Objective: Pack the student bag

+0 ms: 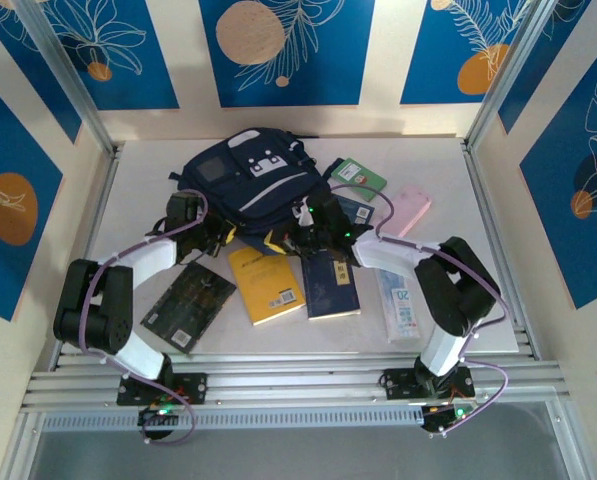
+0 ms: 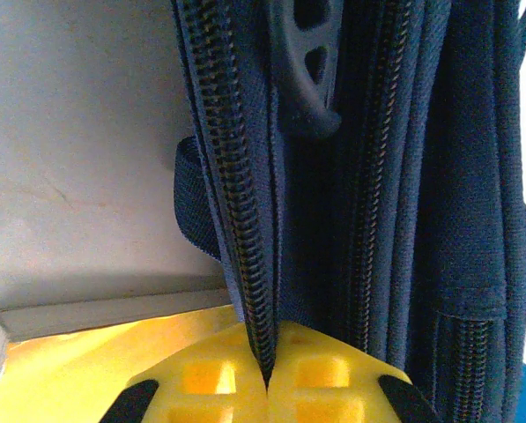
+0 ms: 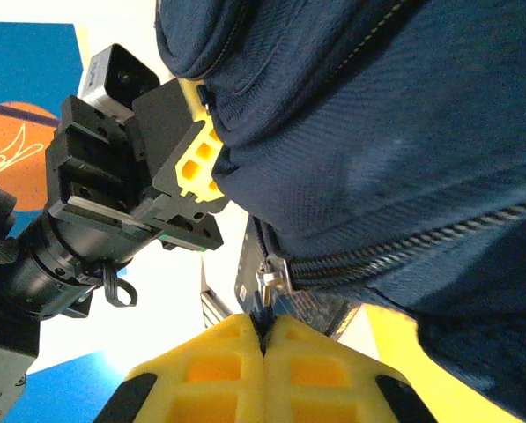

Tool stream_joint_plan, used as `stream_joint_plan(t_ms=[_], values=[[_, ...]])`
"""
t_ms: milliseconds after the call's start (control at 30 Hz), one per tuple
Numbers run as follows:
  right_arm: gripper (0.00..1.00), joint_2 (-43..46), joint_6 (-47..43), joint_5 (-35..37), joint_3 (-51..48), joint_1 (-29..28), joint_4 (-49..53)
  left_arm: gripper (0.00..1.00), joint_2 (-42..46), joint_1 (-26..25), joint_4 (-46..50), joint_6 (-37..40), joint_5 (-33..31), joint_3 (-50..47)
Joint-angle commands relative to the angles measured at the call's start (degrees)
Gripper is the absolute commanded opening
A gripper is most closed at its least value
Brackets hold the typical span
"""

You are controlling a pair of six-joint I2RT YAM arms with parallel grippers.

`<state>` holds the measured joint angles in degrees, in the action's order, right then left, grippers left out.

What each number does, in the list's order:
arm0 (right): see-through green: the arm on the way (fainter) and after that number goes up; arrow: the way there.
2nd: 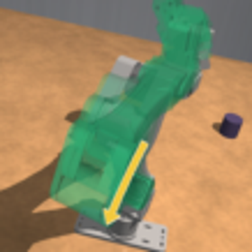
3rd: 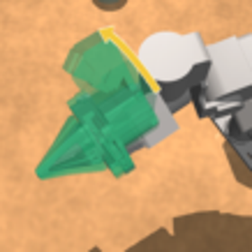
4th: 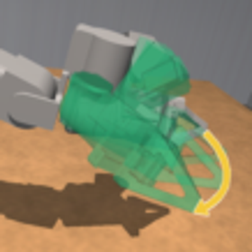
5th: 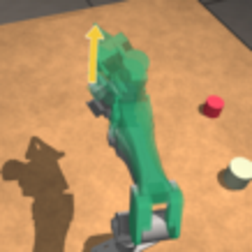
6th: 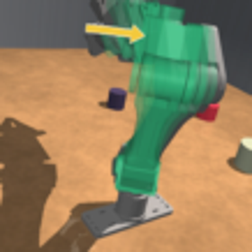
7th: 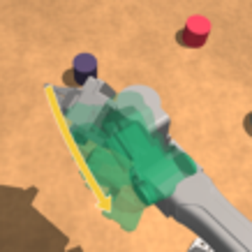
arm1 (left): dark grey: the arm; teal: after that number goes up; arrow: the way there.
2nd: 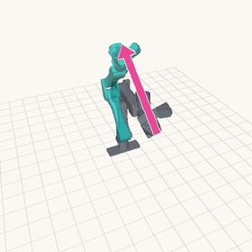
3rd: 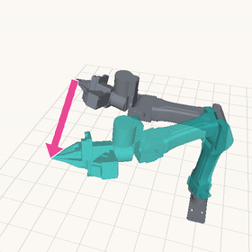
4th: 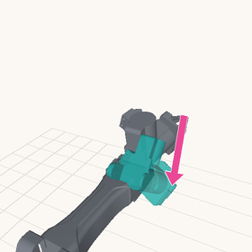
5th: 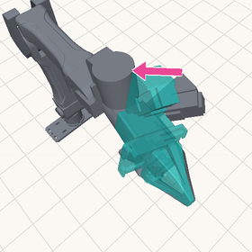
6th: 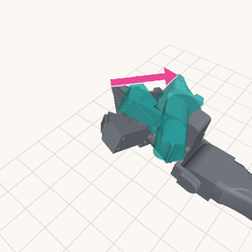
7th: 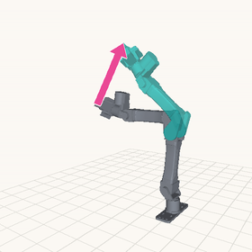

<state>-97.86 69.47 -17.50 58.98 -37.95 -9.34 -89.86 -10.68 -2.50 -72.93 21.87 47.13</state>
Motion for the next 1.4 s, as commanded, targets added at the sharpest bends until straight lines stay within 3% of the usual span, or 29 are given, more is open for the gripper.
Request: stream_joint_plan(t_ms=[0,633,767,833,900,967,1033,1200,1367], values=[[0.0,4.79,0.33,-1.87,-1.36,1.93,4.09,0.0,0.14,1.01,0.93,2.18,-4.1,1.68],[0.0,6.22,-7.47,-4.73,-1.86,15.47,12.68,0.0,0.57,1.27,3.47,4.02,-4.22,3.83],[0.0,5.75,-10.43,-9.59,-1.17,16.05,10.1,0.0,0.66,1.29,3.58,4.4,-3.45,4.18],[0.0,5.63,-15.72,-11.04,1.94,14.19,13.95,0.0,0.87,1.23,3.56,4.69,-2.88,4.43],[0.04,5.59,-24.83,-6.24,7.67,10.5,24.33,0.0,0.96,1.12,4.12,5.33,-2.3,5.01],[0.2,4.67,-32.8,1.47,14.3,6.23,34.72,0.0,1.26,0.93,5.15,6.17,-2.11,5.71],[0.34,2.29,-36.85,10.02,21.48,2.38,44.76,0.0,1.61,0.67,6.02,6.87,-2.31,6.16],[0.53,-4.26,-44.6,25.06,34.13,-6.04,58.63,0.0,1.36,0.53,6.52,7.01,-1.91,6.47],[0.57,-10.45,-49.85,31.69,40.77,-10.63,64.54,0.0,1.01,0.4,6.5,7.03,-1.37,6.48]])
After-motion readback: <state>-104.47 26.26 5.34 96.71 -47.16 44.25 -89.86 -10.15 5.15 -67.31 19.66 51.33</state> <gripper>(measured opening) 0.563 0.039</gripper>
